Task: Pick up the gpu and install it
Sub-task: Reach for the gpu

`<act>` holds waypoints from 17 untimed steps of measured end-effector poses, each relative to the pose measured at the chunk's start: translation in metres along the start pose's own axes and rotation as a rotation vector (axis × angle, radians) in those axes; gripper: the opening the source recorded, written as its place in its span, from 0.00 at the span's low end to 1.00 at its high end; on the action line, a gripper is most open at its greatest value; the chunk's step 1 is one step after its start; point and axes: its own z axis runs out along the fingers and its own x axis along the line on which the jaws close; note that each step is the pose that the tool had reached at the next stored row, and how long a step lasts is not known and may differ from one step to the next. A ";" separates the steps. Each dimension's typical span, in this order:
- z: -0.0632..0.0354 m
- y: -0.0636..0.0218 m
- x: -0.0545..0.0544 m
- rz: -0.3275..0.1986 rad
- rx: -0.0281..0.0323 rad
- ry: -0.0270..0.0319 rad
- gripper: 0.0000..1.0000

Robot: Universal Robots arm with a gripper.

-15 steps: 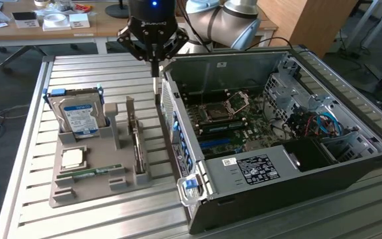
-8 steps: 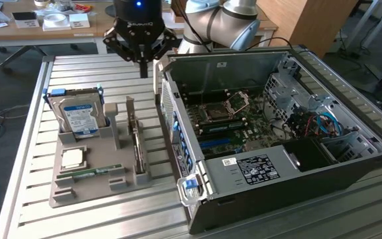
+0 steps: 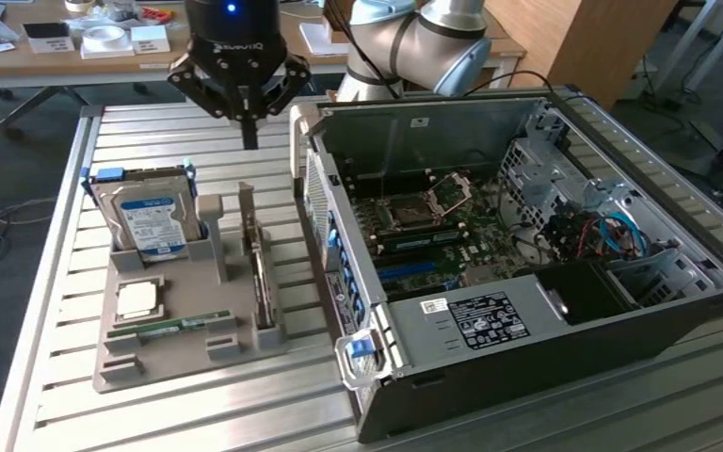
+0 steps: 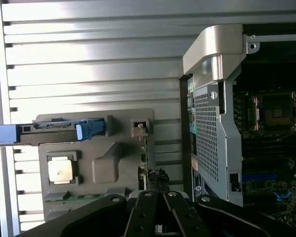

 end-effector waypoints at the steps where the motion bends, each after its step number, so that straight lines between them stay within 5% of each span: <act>1: 0.0001 -0.0001 0.002 0.000 -0.0001 0.0000 0.11; 10: 0.0000 -0.0010 0.002 0.000 0.0000 0.0002 0.11; 17: -0.0006 -0.0137 0.003 0.000 0.0000 0.0003 0.11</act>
